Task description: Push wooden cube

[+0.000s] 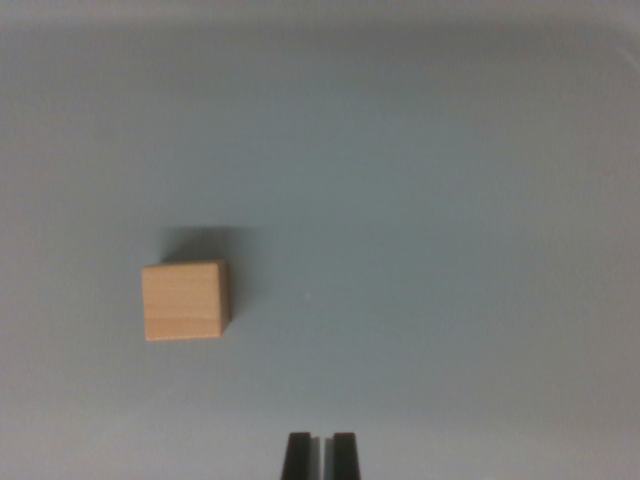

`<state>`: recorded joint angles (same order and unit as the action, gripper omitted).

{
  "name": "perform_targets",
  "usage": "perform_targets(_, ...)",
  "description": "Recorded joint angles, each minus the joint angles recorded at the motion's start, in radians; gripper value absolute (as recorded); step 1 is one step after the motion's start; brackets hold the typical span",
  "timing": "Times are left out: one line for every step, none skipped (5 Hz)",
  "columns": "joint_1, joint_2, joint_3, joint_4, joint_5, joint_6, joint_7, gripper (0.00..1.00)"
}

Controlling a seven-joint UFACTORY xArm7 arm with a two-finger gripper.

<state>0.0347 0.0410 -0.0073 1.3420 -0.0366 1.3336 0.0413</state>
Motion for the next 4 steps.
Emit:
perform_targets(0.0000, 0.000, 0.000, 0.000, 0.0000, 0.000, 0.000, 0.00)
perform_targets(0.0043, 0.009, 0.004, -0.035, 0.0023, -0.043, 0.006, 0.00)
perform_targets(0.0043, 0.009, 0.004, -0.035, 0.0023, -0.043, 0.006, 0.00)
perform_targets(0.0089, 0.018, 0.009, -0.072, 0.0046, -0.088, 0.012, 0.00)
